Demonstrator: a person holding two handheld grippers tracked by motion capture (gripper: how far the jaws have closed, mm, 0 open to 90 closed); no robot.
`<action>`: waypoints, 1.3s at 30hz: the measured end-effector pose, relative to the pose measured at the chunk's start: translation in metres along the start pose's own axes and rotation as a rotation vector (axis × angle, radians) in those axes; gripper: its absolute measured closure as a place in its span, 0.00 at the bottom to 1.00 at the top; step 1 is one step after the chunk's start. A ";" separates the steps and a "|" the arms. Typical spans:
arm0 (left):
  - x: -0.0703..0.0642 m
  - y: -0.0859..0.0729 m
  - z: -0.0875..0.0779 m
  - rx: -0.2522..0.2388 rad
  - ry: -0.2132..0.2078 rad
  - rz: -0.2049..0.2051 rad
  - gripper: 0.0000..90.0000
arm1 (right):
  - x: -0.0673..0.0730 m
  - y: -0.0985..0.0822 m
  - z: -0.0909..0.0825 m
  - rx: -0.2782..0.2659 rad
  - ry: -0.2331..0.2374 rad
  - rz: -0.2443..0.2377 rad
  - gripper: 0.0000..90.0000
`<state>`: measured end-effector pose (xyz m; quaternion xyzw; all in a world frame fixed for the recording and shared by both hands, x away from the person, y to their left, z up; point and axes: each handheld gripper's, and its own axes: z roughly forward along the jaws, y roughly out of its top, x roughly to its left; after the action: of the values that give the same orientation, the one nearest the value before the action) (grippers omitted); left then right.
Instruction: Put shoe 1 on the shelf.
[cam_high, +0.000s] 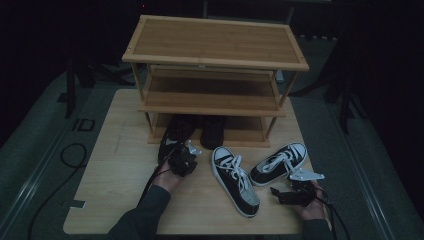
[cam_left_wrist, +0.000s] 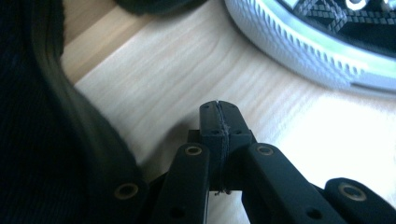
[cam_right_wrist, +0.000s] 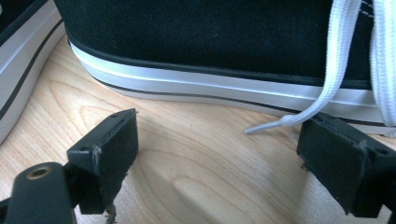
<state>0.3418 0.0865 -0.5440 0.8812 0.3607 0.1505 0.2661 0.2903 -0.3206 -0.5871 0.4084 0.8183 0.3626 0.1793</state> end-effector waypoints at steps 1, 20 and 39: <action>0.001 -0.003 -0.003 -0.004 -0.005 -0.005 1.00 | 0.000 0.000 0.000 0.000 0.000 0.001 0.14; 0.025 -0.056 -0.032 0.042 0.062 -0.064 0.99 | 0.001 0.000 0.000 0.001 -0.004 -0.003 0.14; 0.051 -0.056 -0.026 0.081 0.143 -0.137 0.99 | 0.000 0.000 0.000 0.001 -0.003 -0.003 0.14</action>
<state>0.3342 0.1665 -0.5514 0.8514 0.4441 0.1797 0.2134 0.2902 -0.3202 -0.5872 0.4079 0.8187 0.3615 0.1808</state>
